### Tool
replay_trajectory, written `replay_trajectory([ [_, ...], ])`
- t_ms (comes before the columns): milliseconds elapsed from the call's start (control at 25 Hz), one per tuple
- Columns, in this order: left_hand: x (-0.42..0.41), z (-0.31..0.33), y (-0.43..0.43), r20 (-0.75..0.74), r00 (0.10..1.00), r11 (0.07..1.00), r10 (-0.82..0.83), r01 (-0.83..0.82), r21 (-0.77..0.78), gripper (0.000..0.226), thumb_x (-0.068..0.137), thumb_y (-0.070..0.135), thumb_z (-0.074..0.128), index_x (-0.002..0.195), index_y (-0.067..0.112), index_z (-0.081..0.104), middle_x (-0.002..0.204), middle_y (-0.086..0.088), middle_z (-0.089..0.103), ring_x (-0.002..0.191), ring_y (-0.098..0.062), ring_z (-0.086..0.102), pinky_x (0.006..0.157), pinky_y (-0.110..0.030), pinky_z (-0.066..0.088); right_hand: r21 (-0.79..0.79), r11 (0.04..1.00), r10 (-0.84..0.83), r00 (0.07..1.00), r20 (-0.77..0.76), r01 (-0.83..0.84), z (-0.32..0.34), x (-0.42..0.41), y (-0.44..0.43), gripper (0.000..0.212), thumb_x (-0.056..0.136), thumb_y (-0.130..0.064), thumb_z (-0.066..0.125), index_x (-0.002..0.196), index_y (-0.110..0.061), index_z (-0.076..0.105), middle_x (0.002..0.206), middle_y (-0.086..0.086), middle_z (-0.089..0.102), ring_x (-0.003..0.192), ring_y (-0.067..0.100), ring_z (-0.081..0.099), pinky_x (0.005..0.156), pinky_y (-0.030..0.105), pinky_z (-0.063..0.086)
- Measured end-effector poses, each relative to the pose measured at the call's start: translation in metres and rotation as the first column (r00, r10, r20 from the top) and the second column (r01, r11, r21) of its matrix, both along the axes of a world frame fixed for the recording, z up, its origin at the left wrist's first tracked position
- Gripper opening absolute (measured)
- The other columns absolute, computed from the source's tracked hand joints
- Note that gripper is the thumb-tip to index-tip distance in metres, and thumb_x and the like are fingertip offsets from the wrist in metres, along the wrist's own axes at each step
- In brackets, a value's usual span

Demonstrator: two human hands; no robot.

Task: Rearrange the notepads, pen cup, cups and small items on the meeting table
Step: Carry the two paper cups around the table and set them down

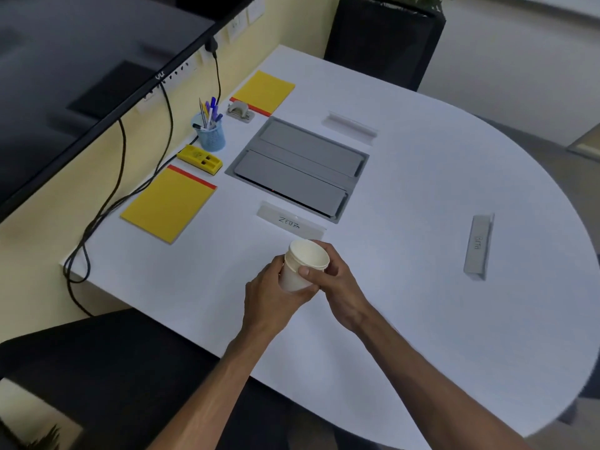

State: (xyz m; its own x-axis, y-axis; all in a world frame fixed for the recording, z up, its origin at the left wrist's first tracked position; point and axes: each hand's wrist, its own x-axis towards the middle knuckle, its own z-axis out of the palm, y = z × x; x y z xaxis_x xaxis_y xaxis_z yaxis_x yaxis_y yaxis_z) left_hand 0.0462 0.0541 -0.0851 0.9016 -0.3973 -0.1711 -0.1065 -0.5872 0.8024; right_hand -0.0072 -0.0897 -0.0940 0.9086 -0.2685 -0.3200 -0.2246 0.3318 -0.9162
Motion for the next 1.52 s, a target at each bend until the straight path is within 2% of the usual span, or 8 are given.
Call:
replay_trajectory([
  [200, -0.017, -0.018, -0.055, -0.096, 0.994, 0.998, 0.059, -0.059, 0.005, 0.065, 0.065, 0.051, 0.086, 0.116, 0.035, 0.049, 0.105, 0.016, 0.060, 0.093, -0.011, 0.060, 0.074, -0.020, 0.049, -0.059, 0.997, -0.055, 0.998, 0.034, 0.057, 0.000, -0.005, -0.062, 0.059, 0.070, -0.038, 0.087, 0.123, -0.030, 0.063, 0.122, -0.006, 0.069, 0.111, 0.010, 0.065, 0.084, 0.024, 0.055],
  [400, -0.020, -0.046, -0.115, -0.174, 0.982, 0.997, 0.073, -0.071, 0.019, 0.064, 0.067, 0.043, 0.087, 0.117, 0.029, 0.049, 0.109, 0.011, 0.058, 0.096, -0.013, 0.057, 0.064, -0.010, 0.041, -0.113, 0.976, -0.181, 0.982, 0.050, 0.186, -0.008, -0.009, -0.123, 0.069, 0.065, -0.040, 0.089, 0.125, -0.026, 0.058, 0.122, -0.004, 0.066, 0.112, 0.018, 0.063, 0.083, 0.027, 0.057],
  [640, -0.007, -0.089, -0.161, -0.086, 0.985, 0.988, 0.152, -0.149, 0.047, 0.069, 0.062, 0.036, 0.092, 0.118, 0.016, 0.058, 0.109, 0.000, 0.056, 0.103, -0.022, 0.057, 0.081, -0.035, 0.051, -0.001, 0.952, -0.307, 0.952, -0.006, 0.307, -0.040, -0.024, -0.185, 0.077, 0.062, -0.032, 0.091, 0.128, -0.017, 0.056, 0.125, 0.008, 0.067, 0.111, 0.022, 0.066, 0.093, 0.042, 0.059],
  [760, 0.005, -0.107, -0.179, -0.097, 0.966, 0.971, 0.239, -0.238, 0.021, 0.072, 0.062, 0.031, 0.093, 0.122, 0.014, 0.058, 0.113, -0.001, 0.061, 0.104, -0.023, 0.059, 0.085, -0.038, 0.053, -0.053, 0.953, -0.300, 0.952, -0.054, 0.298, -0.062, -0.036, -0.200, 0.071, 0.066, -0.026, 0.091, 0.126, -0.021, 0.056, 0.123, 0.003, 0.067, 0.108, 0.016, 0.066, 0.091, 0.035, 0.056],
  [920, 0.012, -0.129, -0.196, -0.112, 0.968, 0.973, 0.226, -0.231, -0.030, 0.077, 0.063, 0.022, 0.092, 0.130, 0.018, 0.057, 0.115, 0.004, 0.064, 0.102, -0.016, 0.058, 0.083, -0.025, 0.046, -0.093, 0.959, -0.276, 0.957, -0.091, 0.268, -0.089, -0.048, -0.211, 0.069, 0.067, -0.014, 0.092, 0.125, -0.022, 0.055, 0.121, 0.003, 0.068, 0.111, 0.019, 0.066, 0.093, 0.037, 0.057],
  [1200, 0.009, -0.151, -0.215, -0.093, 0.952, 0.954, 0.293, -0.297, -0.032, 0.066, 0.064, 0.024, 0.092, 0.121, 0.016, 0.059, 0.109, 0.001, 0.068, 0.098, -0.016, 0.063, 0.080, -0.023, 0.047, -0.182, 0.960, -0.238, 0.965, -0.114, 0.215, -0.113, -0.060, -0.216, 0.069, 0.067, -0.012, 0.093, 0.122, -0.024, 0.054, 0.115, -0.007, 0.068, 0.102, 0.004, 0.066, 0.085, 0.022, 0.055],
  [1360, 0.007, -0.154, -0.216, -0.098, 0.948, 0.949, 0.304, -0.310, -0.053, 0.069, 0.063, 0.024, 0.092, 0.123, 0.020, 0.057, 0.107, 0.009, 0.064, 0.096, -0.010, 0.060, 0.071, -0.004, 0.039, -0.215, 0.957, -0.221, 0.968, -0.116, 0.193, -0.118, -0.064, -0.216, 0.068, 0.066, -0.016, 0.094, 0.120, -0.027, 0.054, 0.109, -0.016, 0.068, 0.102, 0.001, 0.065, 0.082, 0.015, 0.052],
  [1520, 0.005, -0.151, -0.208, -0.151, 0.945, 0.954, 0.289, -0.297, -0.034, 0.080, 0.064, 0.020, 0.091, 0.133, 0.021, 0.051, 0.123, 0.007, 0.062, 0.111, -0.012, 0.057, 0.086, -0.016, 0.042, -0.241, 0.956, -0.197, 0.974, -0.115, 0.165, -0.116, -0.067, -0.215, 0.069, 0.065, -0.022, 0.094, 0.120, -0.030, 0.053, 0.112, -0.017, 0.067, 0.106, 0.003, 0.065, 0.086, 0.020, 0.054],
])
